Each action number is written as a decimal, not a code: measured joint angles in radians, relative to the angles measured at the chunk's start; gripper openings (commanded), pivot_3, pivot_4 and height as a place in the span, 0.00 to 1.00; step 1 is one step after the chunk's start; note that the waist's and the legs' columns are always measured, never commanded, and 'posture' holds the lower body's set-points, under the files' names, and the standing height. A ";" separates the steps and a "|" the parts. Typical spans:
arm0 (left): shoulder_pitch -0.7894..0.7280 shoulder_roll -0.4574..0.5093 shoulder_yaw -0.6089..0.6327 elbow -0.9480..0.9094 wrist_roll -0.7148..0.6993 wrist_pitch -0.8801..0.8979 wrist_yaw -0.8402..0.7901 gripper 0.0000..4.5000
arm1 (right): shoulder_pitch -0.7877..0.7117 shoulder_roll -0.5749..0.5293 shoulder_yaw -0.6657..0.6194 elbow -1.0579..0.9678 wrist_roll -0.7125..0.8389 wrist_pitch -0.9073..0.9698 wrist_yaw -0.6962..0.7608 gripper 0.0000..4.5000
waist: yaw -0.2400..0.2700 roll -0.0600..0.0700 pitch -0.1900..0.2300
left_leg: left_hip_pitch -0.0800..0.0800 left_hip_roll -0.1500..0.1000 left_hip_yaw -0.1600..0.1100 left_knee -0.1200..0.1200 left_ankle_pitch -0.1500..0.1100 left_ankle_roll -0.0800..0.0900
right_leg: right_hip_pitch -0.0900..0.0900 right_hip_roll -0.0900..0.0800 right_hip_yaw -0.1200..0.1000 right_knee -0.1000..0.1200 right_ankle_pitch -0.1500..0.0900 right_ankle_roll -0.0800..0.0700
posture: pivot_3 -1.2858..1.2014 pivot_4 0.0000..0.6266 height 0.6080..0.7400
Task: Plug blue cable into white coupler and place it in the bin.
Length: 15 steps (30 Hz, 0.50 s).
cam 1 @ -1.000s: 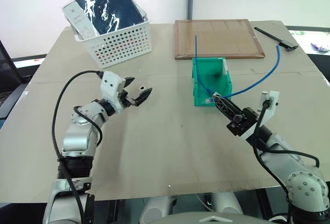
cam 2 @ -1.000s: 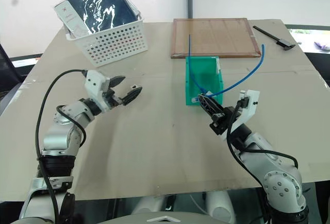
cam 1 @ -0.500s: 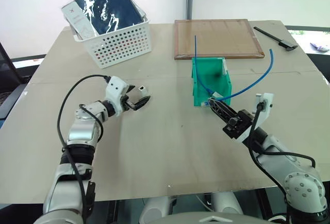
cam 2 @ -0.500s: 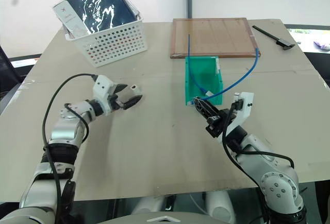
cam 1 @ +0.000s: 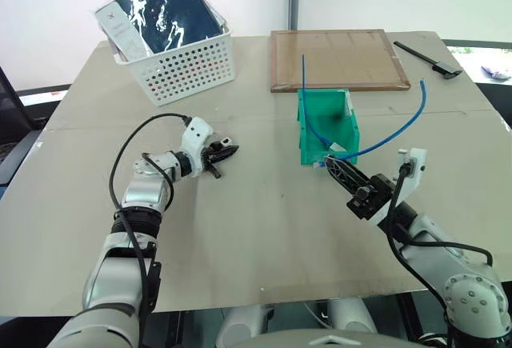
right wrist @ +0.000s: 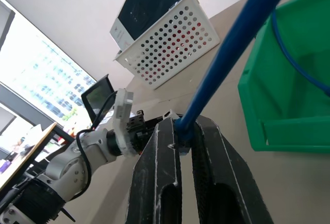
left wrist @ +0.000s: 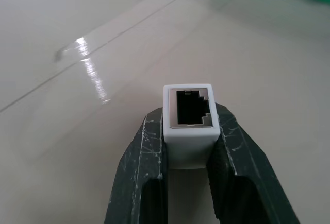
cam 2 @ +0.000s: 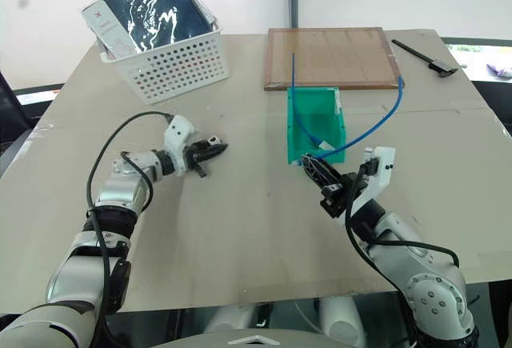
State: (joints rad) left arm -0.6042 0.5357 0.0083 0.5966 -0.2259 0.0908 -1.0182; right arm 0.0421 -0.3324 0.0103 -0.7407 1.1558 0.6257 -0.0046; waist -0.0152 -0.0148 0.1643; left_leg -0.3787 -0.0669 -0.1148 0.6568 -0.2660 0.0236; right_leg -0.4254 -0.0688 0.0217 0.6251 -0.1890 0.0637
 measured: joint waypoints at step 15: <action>0.066 -0.087 -0.301 -0.374 0.051 0.094 -0.152 0.09 | -0.293 -0.373 0.132 0.073 -0.345 0.063 0.386 0.00 | -0.002 0.000 0.000 | 0.001 0.001 0.002 0.001 0.000 0.000 | 0.001 0.001 0.001 0.000 0.000 0.000 | 0.52 0.24 1.00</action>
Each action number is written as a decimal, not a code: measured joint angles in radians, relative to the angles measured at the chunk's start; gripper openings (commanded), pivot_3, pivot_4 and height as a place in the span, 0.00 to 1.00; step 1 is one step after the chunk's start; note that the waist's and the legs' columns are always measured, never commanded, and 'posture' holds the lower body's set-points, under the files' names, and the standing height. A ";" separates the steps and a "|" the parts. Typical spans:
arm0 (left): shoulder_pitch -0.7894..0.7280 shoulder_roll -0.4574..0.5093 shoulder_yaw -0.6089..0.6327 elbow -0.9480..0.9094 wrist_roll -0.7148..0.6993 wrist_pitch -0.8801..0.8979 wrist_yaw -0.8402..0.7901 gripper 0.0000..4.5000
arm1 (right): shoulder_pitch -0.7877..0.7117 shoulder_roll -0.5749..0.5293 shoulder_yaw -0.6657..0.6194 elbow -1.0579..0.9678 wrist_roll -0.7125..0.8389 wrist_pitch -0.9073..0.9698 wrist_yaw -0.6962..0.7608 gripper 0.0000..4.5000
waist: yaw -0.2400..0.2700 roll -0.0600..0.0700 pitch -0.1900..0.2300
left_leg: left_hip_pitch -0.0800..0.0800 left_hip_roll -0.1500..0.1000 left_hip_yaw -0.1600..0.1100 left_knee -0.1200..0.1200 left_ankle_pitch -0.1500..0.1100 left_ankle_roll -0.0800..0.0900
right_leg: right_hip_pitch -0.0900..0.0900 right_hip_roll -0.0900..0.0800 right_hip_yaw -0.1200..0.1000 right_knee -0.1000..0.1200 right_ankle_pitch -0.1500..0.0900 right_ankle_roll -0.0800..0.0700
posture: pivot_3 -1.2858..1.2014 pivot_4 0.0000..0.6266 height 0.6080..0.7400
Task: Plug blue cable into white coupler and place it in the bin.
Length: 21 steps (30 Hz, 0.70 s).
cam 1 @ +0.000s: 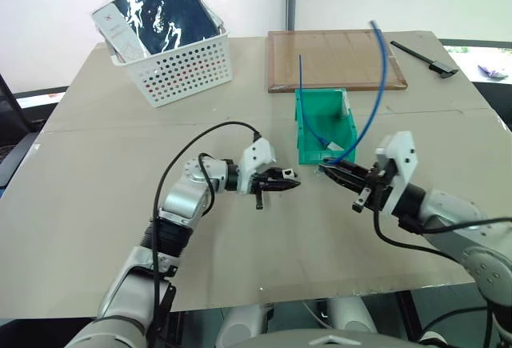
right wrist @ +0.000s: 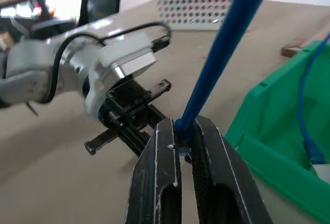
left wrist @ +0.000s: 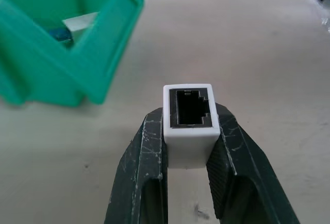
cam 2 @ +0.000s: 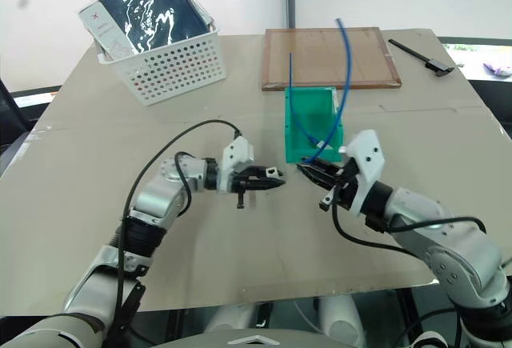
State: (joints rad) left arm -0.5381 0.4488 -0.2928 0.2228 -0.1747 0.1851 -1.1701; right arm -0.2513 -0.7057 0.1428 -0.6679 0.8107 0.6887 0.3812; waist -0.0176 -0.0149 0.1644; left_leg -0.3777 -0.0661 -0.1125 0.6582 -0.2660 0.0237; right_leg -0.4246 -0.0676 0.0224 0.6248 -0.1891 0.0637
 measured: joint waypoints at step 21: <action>-0.066 -0.020 -0.049 0.165 0.093 -0.195 -0.062 0.09 | -0.272 0.116 0.213 0.372 -0.323 -0.012 0.343 0.00 | 0.005 0.000 0.000 | -0.003 -0.001 -0.002 0.005 0.000 0.000 | 0.000 -0.001 -0.002 0.000 0.000 0.000 | 0.52 0.24 1.00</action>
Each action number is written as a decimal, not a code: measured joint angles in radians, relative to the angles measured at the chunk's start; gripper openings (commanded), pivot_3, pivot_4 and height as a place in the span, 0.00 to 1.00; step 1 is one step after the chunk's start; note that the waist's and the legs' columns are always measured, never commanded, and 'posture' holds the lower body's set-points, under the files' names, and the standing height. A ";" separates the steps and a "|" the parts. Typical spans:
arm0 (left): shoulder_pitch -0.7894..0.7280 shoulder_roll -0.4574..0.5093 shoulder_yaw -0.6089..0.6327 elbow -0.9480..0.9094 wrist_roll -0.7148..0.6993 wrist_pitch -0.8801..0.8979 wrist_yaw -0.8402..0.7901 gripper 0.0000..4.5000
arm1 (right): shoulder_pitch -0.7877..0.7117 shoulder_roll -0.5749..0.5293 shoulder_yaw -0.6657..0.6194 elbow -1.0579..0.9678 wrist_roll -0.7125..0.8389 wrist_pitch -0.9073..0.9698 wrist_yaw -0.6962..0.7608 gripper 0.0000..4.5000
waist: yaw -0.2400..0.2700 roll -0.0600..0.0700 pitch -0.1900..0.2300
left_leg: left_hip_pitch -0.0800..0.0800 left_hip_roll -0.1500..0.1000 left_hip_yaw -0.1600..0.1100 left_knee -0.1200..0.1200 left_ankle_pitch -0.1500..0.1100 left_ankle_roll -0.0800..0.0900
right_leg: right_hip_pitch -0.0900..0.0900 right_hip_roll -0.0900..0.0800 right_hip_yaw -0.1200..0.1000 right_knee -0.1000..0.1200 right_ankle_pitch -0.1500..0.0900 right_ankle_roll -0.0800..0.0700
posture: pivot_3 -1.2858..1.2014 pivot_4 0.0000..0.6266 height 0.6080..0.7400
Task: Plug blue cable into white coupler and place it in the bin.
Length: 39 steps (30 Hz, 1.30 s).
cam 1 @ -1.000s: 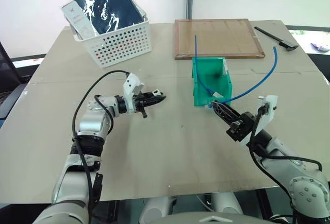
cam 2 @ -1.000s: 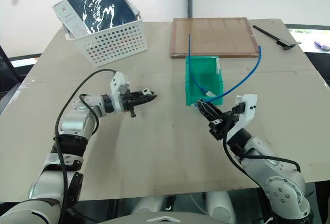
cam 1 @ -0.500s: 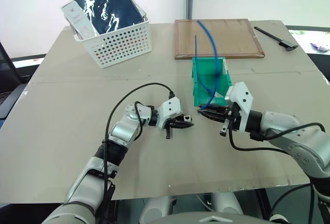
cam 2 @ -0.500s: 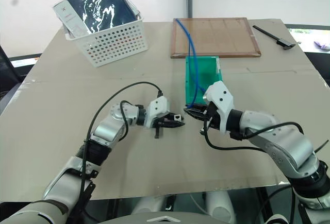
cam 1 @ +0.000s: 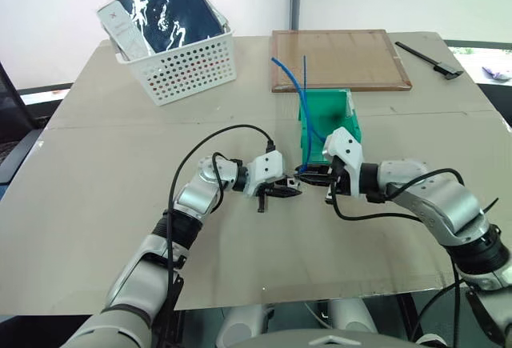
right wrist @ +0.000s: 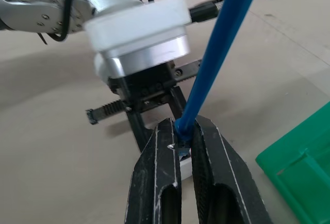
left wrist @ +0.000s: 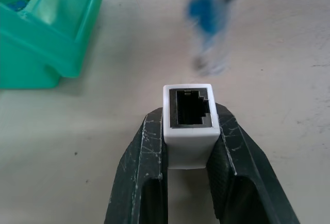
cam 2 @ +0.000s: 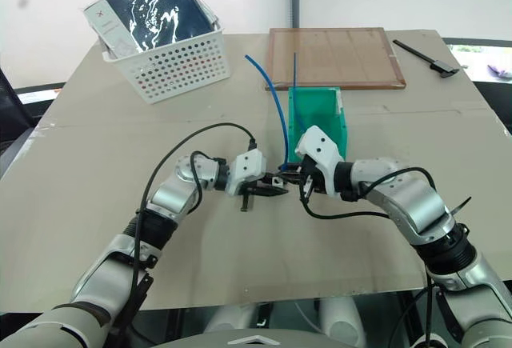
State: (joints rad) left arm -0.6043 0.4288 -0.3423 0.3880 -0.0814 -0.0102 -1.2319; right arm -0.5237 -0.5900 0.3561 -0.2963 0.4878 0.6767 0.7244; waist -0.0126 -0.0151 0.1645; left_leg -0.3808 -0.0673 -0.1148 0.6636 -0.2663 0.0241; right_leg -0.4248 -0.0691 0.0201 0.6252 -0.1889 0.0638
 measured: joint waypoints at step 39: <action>0.005 -0.003 -0.001 0.001 0.004 -0.004 -0.010 0.09 | -0.250 0.072 0.149 0.296 -0.327 -0.146 0.447 0.00 | -0.002 0.000 -0.001 | 0.001 0.000 0.000 0.000 0.000 -0.001 | 0.000 0.000 0.000 0.001 0.000 0.000 | 0.52 0.24 1.00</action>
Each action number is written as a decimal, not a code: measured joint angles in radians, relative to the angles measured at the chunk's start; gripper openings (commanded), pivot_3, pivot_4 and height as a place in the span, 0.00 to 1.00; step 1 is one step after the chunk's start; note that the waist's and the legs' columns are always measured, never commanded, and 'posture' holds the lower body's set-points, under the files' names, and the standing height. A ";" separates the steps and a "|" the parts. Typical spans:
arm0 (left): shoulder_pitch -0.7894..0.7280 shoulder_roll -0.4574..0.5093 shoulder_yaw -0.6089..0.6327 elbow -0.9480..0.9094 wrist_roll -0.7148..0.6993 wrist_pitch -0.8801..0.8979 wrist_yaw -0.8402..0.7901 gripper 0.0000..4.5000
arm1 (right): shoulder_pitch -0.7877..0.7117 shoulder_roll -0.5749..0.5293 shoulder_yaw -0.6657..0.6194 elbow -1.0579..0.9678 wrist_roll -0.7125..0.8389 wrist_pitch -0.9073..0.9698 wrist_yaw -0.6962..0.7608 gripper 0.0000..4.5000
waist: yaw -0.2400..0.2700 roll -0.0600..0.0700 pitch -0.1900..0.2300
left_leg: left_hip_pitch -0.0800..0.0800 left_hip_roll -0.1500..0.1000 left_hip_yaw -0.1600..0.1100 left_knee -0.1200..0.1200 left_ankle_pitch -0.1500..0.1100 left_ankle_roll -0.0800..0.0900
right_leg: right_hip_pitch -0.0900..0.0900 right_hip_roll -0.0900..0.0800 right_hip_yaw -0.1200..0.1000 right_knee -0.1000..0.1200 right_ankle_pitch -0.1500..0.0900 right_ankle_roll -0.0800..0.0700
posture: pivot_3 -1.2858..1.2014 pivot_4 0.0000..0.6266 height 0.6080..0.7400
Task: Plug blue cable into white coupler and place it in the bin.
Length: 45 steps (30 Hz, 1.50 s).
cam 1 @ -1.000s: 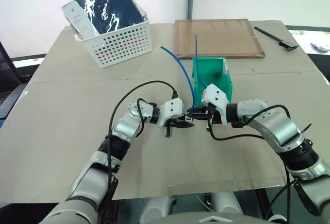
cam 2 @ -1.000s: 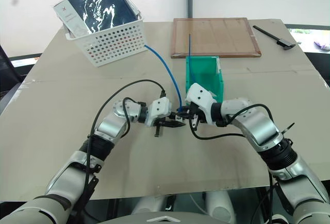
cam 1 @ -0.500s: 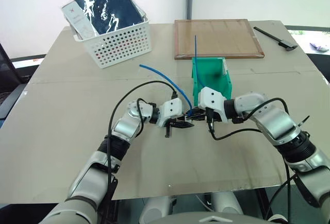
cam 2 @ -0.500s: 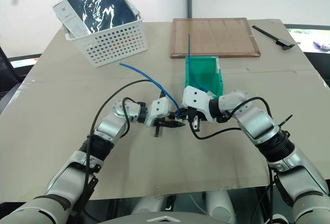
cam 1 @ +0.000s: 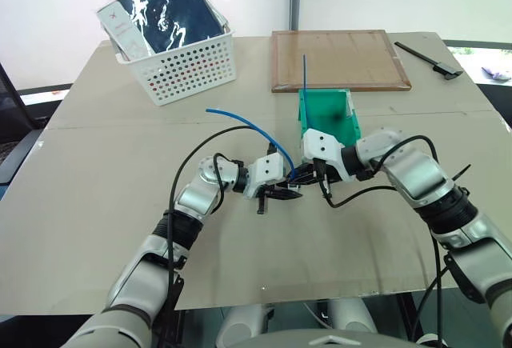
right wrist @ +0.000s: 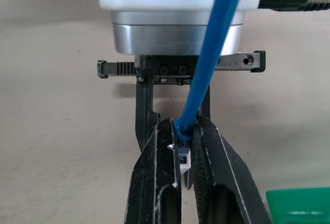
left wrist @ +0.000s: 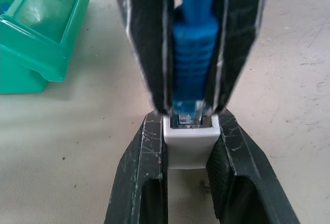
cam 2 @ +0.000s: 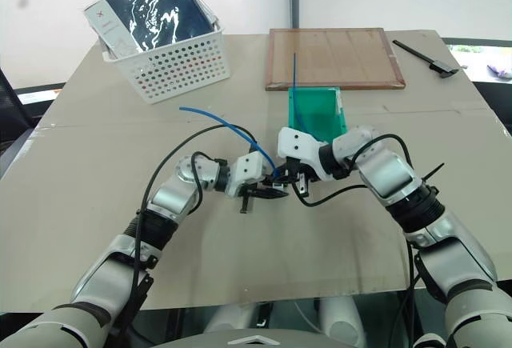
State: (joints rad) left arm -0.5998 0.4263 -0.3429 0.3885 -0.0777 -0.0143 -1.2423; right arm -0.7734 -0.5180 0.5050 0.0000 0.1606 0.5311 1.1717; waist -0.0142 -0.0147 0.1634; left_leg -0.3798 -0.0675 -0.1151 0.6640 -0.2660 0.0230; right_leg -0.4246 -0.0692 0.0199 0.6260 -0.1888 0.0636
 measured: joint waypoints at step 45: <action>-0.560 -0.207 0.258 0.160 -0.274 1.007 0.477 0.32 | 1.087 0.106 -0.546 -1.000 -0.036 0.056 -0.812 1.00 | 0.012 -0.002 -0.006 | 0.000 -0.001 -0.003 0.003 0.002 -0.003 | 0.004 0.001 -0.004 -0.001 -0.003 0.005 | 0.52 0.24 1.00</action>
State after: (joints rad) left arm -1.1597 0.2197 -0.0851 0.5484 -0.3513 0.9929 -0.7651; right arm 0.3140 -0.4120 -0.0414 -0.9999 0.1247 0.5869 0.3596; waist -0.0022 -0.0163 0.1571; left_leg -0.3798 -0.0683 -0.1185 0.6672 -0.2642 0.0195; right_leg -0.4206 -0.0686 0.0163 0.6252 -0.1919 0.0688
